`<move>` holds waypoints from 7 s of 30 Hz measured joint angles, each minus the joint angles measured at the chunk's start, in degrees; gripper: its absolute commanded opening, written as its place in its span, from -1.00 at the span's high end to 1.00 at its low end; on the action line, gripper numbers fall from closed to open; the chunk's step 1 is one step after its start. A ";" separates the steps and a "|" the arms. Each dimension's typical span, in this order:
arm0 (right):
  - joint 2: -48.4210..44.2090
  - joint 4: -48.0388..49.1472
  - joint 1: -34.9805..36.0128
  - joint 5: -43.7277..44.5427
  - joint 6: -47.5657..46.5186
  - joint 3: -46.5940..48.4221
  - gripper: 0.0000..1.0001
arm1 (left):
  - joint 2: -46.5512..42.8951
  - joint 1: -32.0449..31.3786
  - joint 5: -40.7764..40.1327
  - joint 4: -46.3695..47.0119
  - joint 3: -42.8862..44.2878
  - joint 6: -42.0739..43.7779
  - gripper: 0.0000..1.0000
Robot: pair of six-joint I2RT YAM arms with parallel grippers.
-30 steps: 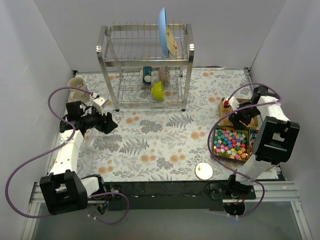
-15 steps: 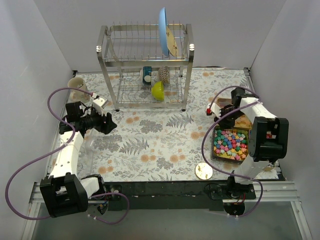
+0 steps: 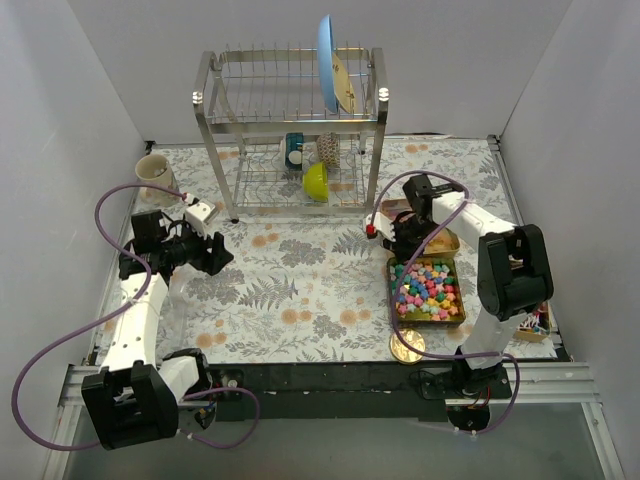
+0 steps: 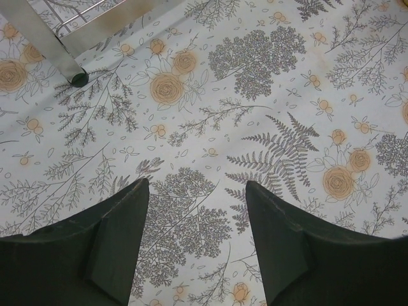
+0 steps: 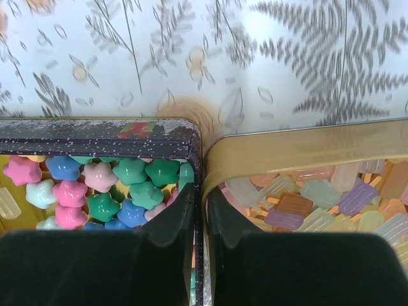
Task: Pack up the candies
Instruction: Move the storage box to the center of the board, then pick up the packing bottle from the center of the board.
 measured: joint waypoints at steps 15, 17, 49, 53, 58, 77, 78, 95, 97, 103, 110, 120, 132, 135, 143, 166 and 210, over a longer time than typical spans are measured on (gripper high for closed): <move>4.81 3.58 7.93 -1.27 15.08 4.92 0.27 | -2.23 0.00 -0.81 0.44 -1.84 0.57 -0.24; 4.94 5.40 8.63 -0.39 17.73 4.94 0.23 | -2.23 0.02 -0.81 0.66 -1.84 0.57 -0.24; -6.49 0.81 15.87 0.85 12.26 -6.91 0.97 | -3.10 0.00 -0.35 1.60 -2.58 0.09 -0.25; -0.52 1.07 20.90 -0.20 12.61 -1.36 0.97 | -4.04 0.00 -0.37 1.49 -3.58 -0.13 -0.25; 7.45 1.55 26.23 -2.10 14.88 7.39 0.97 | -4.70 0.00 -0.87 1.84 -3.65 -2.25 -0.25; 33.59 9.03 29.49 -0.02 20.59 42.49 0.97 | -5.44 0.02 -2.10 -0.46 -3.15 -4.39 -0.27; 34.05 9.29 29.35 0.46 20.57 43.25 0.97 | -5.70 0.02 -2.12 -0.52 -3.15 -4.39 -0.27; -5.99 8.50 15.23 -0.31 31.45 13.84 0.26 | -5.60 -2.21 0.50 7.74 -4.26 -5.44 -0.33; -11.78 7.61 8.68 0.44 32.76 9.79 0.25 | -5.09 -2.62 1.31 8.87 -4.79 -5.60 -0.33; -13.79 3.72 -13.75 9.46 37.62 2.49 0.20 | -4.31 -3.02 2.38 11.15 -5.68 -5.75 -0.34; -13.79 0.98 -29.64 18.10 40.94 -5.66 0.18 | -4.33 -3.17 2.49 13.05 -6.05 -5.95 -0.34; -11.43 2.93 -37.97 23.93 40.59 -10.05 0.22 | -4.35 -3.23 2.40 13.53 -6.40 -6.71 -0.34; -5.31 4.33 -37.83 24.74 39.28 -8.72 0.87 | -3.32 -3.26 1.70 13.49 -6.40 -7.85 -0.33; -3.23 4.28 -36.46 24.00 39.12 -6.19 0.89 | -2.71 -3.26 1.60 13.46 -6.40 -8.15 -0.33; -0.83 4.55 -27.32 20.94 37.73 -3.17 0.93 | -2.40 -3.26 1.42 13.22 -6.40 -8.57 -0.33; -10.10 1.57 -12.52 14.47 10.47 -13.42 0.97 | -2.19 -3.26 1.16 12.61 -6.40 -8.55 -0.32; -24.35 -4.83 -2.82 -10.45 29.20 -1.66 -0.32 | 13.44 9.44 -26.32 -28.26 22.73 7.39 -0.42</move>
